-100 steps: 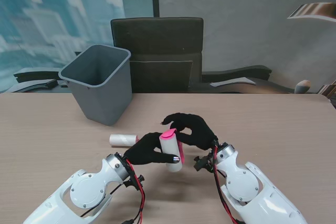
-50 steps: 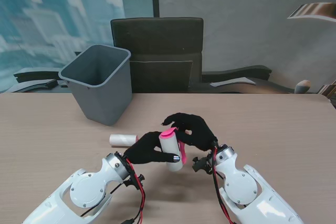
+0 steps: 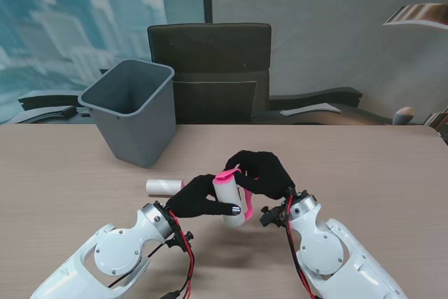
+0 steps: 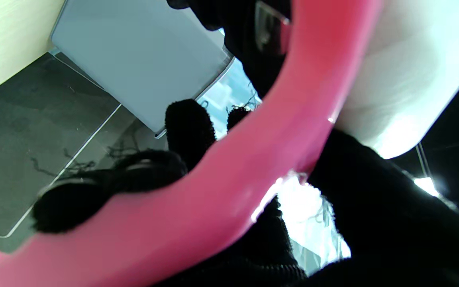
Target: Replace a lint-roller refill
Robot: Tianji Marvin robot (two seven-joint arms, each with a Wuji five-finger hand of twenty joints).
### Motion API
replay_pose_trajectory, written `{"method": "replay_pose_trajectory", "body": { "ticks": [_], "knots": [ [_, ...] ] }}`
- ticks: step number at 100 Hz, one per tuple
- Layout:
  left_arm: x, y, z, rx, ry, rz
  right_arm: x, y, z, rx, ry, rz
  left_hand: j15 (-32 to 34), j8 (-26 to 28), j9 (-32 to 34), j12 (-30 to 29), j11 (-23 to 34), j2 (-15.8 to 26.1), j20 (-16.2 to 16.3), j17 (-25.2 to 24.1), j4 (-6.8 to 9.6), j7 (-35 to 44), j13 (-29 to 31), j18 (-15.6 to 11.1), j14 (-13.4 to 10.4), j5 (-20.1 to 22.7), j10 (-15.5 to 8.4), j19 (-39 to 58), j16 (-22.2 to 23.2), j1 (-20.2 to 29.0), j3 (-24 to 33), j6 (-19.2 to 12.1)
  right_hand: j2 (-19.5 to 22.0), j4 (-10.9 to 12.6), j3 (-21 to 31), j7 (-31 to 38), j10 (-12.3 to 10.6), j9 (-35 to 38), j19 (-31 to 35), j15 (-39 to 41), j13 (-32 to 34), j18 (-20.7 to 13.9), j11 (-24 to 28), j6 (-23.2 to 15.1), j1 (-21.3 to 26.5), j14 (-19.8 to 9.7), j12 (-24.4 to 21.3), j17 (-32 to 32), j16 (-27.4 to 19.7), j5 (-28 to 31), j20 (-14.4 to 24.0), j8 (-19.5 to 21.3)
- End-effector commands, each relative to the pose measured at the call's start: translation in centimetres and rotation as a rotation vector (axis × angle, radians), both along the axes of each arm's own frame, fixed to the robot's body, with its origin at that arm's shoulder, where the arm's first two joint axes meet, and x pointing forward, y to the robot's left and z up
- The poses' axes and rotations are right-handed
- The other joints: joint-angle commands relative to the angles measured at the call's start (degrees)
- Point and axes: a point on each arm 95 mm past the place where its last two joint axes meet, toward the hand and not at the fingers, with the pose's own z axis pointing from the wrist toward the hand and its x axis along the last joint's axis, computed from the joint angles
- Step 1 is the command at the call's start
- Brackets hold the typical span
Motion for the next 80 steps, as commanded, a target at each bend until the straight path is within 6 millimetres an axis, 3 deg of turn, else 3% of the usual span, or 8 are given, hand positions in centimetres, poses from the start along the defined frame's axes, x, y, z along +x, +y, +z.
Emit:
{"method": "replay_pose_trajectory", "body": {
  "ticks": [1,15,26,41,45,64,71,80],
  "knots": [
    [-0.3,-0.5,-0.1,0.017,0.012,-0.016,-0.3,0.0,0.4,-0.012,-0.031,0.003,0.9,1.0,2.7,2.9,4.0,4.2,-0.6,-0.2,2.51,4.2,2.1,-1.0,-1.6,3.4,-4.6,2.2,0.9,11.0,12.8,-9.4,4.4,-5.0,1.5,1.9,0.7,3.8,9.6,10.4,1.7,-7.4,1.8,0.5,1.7,-12.2,1.0,4.8,3.5,1.4,3.1,-0.9],
    [-0.1,-0.5,-0.2,0.046,0.012,0.026,-0.9,0.0,0.9,-0.046,-0.091,0.002,1.0,1.4,2.5,3.1,4.3,4.3,-0.6,-0.2,2.88,4.4,1.8,-1.0,-1.6,3.0,-4.6,2.3,1.1,10.9,13.0,-9.1,4.7,-0.1,8.5,5.8,0.3,7.2,11.6,13.0,1.7,-9.1,3.1,0.5,1.8,-13.4,1.6,5.2,5.4,4.1,5.2,-1.6],
    [0.0,-0.7,-0.2,0.070,0.000,0.061,-1.4,0.1,1.1,-0.059,-0.109,-0.007,1.2,1.9,2.2,3.3,4.7,4.4,-0.6,-0.2,3.18,4.6,1.8,-1.0,-1.5,2.6,-4.5,2.3,1.1,10.8,13.2,-8.8,5.2,0.0,10.3,8.5,0.2,11.5,14.5,16.8,1.7,-10.4,6.6,4.0,3.4,-14.7,3.3,5.8,7.8,8.1,7.2,0.0],
    [0.1,-0.7,-0.2,0.100,-0.040,0.099,-1.8,0.5,1.1,-0.066,-0.091,0.009,1.5,2.7,2.0,3.8,5.4,4.5,-0.6,-0.2,3.22,4.8,1.9,-0.9,-1.4,2.2,-4.3,2.3,1.3,11.0,13.3,-8.4,11.9,1.5,7.5,9.0,-0.1,11.8,20.5,24.2,1.7,-13.3,22.8,9.0,3.6,-17.6,11.2,6.8,13.5,17.9,11.2,9.2],
    [0.1,-0.7,-0.2,0.110,-0.056,0.109,-1.9,0.5,1.0,-0.067,-0.079,0.020,1.6,2.9,1.9,3.9,5.5,4.6,-0.6,0.0,3.22,4.8,1.9,-1.0,-1.5,2.1,-4.3,2.3,1.3,11.1,13.3,-8.4,14.5,3.1,5.2,7.7,-0.2,11.8,21.9,25.1,1.6,-13.9,27.1,9.9,3.4,-17.0,12.8,7.0,15.9,20.6,12.1,15.4],
    [0.2,-0.3,-0.1,0.165,-0.170,0.138,-2.1,0.7,0.7,-0.052,-0.017,0.059,1.9,3.2,1.9,4.1,5.8,4.7,-0.7,0.1,3.19,4.7,2.1,-1.0,-1.5,2.0,-4.2,2.3,1.5,11.1,13.2,-8.2,21.0,-8.3,-4.8,11.3,0.6,11.7,23.5,26.6,1.6,-14.8,36.3,9.4,4.0,-17.2,16.4,7.9,24.1,25.8,18.3,18.6],
    [0.3,-0.2,-0.1,0.180,-0.206,0.143,-2.1,0.7,0.7,-0.052,-0.005,0.066,1.9,3.3,1.9,4.1,5.8,4.7,-0.7,0.2,3.21,4.7,2.1,-0.9,-1.5,2.0,-4.2,2.4,1.5,11.1,13.2,-8.3,20.6,-8.4,-6.3,11.9,0.0,11.7,23.5,26.6,1.6,-15.7,37.6,8.7,3.7,-18.5,17.0,8.2,25.2,26.0,19.7,18.1],
    [0.3,-0.1,-0.1,0.191,-0.231,0.145,-2.2,0.7,0.7,-0.050,0.019,0.081,2.0,3.3,2.0,4.1,5.9,4.7,-0.7,0.3,3.24,4.7,2.1,-1.0,-1.6,2.0,-4.3,2.4,1.5,11.1,13.2,-8.4,16.9,-5.3,-4.5,11.4,-1.2,11.7,23.5,26.3,1.8,-17.6,38.5,7.1,2.1,-20.3,17.7,8.5,26.7,25.8,21.1,16.3]
  ]
}}
